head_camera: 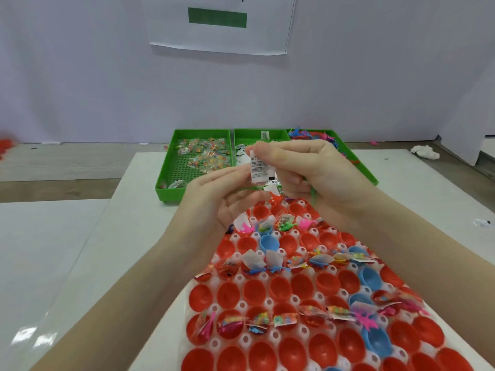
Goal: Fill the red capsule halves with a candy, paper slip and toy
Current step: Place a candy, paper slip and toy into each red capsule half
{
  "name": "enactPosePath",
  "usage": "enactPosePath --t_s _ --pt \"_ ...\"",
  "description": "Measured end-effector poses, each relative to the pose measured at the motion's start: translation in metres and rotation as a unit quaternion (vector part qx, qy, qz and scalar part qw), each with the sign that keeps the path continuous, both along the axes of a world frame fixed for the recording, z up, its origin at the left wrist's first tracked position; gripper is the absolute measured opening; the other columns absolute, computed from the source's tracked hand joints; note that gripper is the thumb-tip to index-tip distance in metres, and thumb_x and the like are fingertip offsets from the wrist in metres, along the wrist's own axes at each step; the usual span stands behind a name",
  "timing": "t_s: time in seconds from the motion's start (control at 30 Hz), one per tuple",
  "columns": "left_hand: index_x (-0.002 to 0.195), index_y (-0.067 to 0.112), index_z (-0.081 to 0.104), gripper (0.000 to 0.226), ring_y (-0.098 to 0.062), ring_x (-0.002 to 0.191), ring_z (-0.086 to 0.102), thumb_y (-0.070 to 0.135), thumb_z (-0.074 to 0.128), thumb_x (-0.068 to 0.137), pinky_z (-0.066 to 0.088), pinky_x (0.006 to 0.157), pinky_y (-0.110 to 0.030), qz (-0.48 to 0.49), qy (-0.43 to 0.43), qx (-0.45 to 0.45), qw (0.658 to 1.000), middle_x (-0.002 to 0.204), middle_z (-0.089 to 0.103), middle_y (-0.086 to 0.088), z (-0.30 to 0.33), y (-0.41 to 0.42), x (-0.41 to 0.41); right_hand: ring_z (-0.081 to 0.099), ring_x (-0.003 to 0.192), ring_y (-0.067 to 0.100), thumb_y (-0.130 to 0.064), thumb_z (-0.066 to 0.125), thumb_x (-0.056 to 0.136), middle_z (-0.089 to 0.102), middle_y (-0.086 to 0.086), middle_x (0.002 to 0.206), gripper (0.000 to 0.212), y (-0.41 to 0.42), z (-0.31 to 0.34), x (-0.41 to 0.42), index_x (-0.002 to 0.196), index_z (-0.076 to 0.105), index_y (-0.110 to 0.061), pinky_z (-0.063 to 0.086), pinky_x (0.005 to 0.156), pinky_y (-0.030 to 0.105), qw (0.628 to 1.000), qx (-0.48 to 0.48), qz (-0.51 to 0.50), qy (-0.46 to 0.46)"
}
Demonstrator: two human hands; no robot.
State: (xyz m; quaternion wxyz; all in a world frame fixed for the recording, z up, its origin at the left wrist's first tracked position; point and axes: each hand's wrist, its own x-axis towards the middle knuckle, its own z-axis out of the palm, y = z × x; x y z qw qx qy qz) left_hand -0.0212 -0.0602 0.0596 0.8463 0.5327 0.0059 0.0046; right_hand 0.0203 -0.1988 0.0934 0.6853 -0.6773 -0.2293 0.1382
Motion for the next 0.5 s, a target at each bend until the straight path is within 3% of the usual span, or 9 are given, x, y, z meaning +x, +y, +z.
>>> enactPosePath --t_s 0.13,0.2,0.27,0.37,0.5 --pt "0.101 -0.004 0.067 0.040 -0.016 0.077 0.070 0.025 0.058 0.075 0.053 0.062 -0.015 -0.014 -0.018 -0.008 1.000 0.096 0.067 -0.017 0.006 -0.003 -0.027 0.029 0.034 0.002 -0.021 0.063 0.075 0.040 -0.015 0.037 0.025 0.001 -0.006 -0.018 0.094 0.071 -0.006 0.023 0.039 0.010 0.999 0.022 0.002 -0.025" --pt "0.091 0.009 0.073 0.029 -0.014 0.082 0.070 0.025 0.060 0.070 0.052 0.066 -0.014 0.012 -0.055 0.048 0.997 0.091 0.073 -0.010 0.005 -0.005 -0.038 0.047 0.036 -0.003 -0.005 0.059 0.082 0.054 -0.015 0.042 0.026 0.004 -0.010 -0.028 0.107 0.062 -0.003 0.033 0.040 0.003 0.998 0.042 0.011 -0.041" --pt "0.087 0.015 0.075 0.022 -0.013 0.082 0.070 0.021 0.061 0.071 0.052 0.068 -0.015 0.034 -0.086 0.099 0.991 0.084 0.074 -0.003 0.002 -0.006 -0.044 0.052 0.040 -0.007 0.000 0.058 0.083 0.058 -0.016 0.045 0.025 0.006 -0.012 -0.035 0.108 0.061 -0.003 0.037 0.043 0.002 0.997 0.038 0.005 -0.059" --pt "0.086 0.017 0.075 0.020 -0.013 0.081 0.070 0.021 0.062 0.071 0.052 0.069 -0.017 0.057 -0.085 0.134 0.986 0.083 0.074 -0.002 -0.004 -0.004 -0.055 0.047 0.037 -0.004 -0.014 0.051 0.091 0.049 -0.016 0.040 0.021 0.006 -0.011 -0.048 0.100 0.066 -0.002 0.034 0.042 0.004 0.999 -0.006 0.019 -0.042" --pt "0.076 0.023 0.077 0.016 -0.010 0.075 0.070 0.021 0.064 0.066 0.052 0.066 -0.016 0.075 -0.058 0.137 0.986 0.078 0.074 0.000 -0.006 -0.001 -0.068 0.024 0.050 0.008 -0.017 0.027 0.091 0.036 -0.005 0.053 0.039 -0.003 -0.006 -0.058 0.112 0.060 -0.019 0.021 0.047 0.022 0.996 -0.021 0.068 0.052"
